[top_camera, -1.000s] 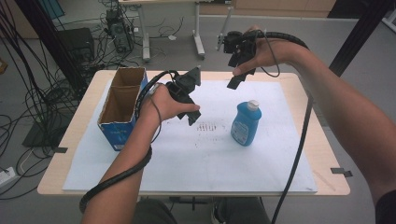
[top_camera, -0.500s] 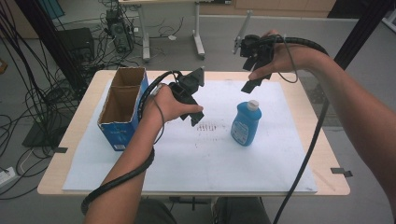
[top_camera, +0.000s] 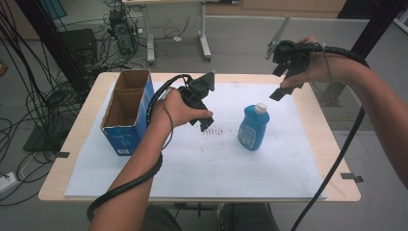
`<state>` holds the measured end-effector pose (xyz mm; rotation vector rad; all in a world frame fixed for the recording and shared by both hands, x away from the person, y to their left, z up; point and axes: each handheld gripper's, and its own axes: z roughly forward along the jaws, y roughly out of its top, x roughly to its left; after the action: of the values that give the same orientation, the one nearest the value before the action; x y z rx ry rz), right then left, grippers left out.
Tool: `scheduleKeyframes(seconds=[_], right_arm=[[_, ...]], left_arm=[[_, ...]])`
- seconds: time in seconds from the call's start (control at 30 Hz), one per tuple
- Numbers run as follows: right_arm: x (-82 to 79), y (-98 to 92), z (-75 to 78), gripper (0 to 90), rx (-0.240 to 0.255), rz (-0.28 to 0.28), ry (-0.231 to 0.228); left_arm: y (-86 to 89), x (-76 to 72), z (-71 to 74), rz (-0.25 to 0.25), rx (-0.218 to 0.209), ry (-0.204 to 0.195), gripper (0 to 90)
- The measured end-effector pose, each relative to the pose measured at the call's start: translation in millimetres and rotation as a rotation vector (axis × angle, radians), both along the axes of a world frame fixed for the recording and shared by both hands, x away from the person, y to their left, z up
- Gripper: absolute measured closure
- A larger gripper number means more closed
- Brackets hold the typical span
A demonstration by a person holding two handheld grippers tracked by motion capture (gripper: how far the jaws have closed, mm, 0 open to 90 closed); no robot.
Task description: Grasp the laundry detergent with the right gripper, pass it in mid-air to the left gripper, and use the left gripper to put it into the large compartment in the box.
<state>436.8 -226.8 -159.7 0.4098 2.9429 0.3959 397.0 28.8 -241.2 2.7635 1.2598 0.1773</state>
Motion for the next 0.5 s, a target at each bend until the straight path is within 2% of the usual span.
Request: scheduleKeyframes(seconds=[0.17,0.2,0.27,0.3,0.37,0.5], right_arm=[[-6.6,-22.9,-10.4,7.5,0.022,-0.038,0.005],[-6.6,-22.9,-10.4,7.5,0.022,-0.038,0.005],[-10.8,-36.4,-16.9,7.3,0.037,-0.051,0.004],[-10.8,-36.4,-16.9,7.3,0.037,-0.051,0.004],[-15.5,-48.4,-22.0,7.0,0.064,-0.067,-0.004],[-20.8,-58.7,-28.5,6.5,0.097,-0.086,-0.010]], left_arm=[[-1.4,0.6,-2.3,-0.001,0.000,0.002,5.9],[-1.4,0.6,-2.3,-0.001,0.000,0.002,5.9],[-2.2,0.2,-2.6,-0.004,-0.002,-0.001,5.9],[-2.2,0.2,-2.6,-0.004,-0.002,-0.001,5.9],[-2.4,0.1,-3.0,-0.005,0.000,-0.002,5.9],[-3.2,-0.1,-5.3,-0.006,-0.003,-0.001,5.8]])
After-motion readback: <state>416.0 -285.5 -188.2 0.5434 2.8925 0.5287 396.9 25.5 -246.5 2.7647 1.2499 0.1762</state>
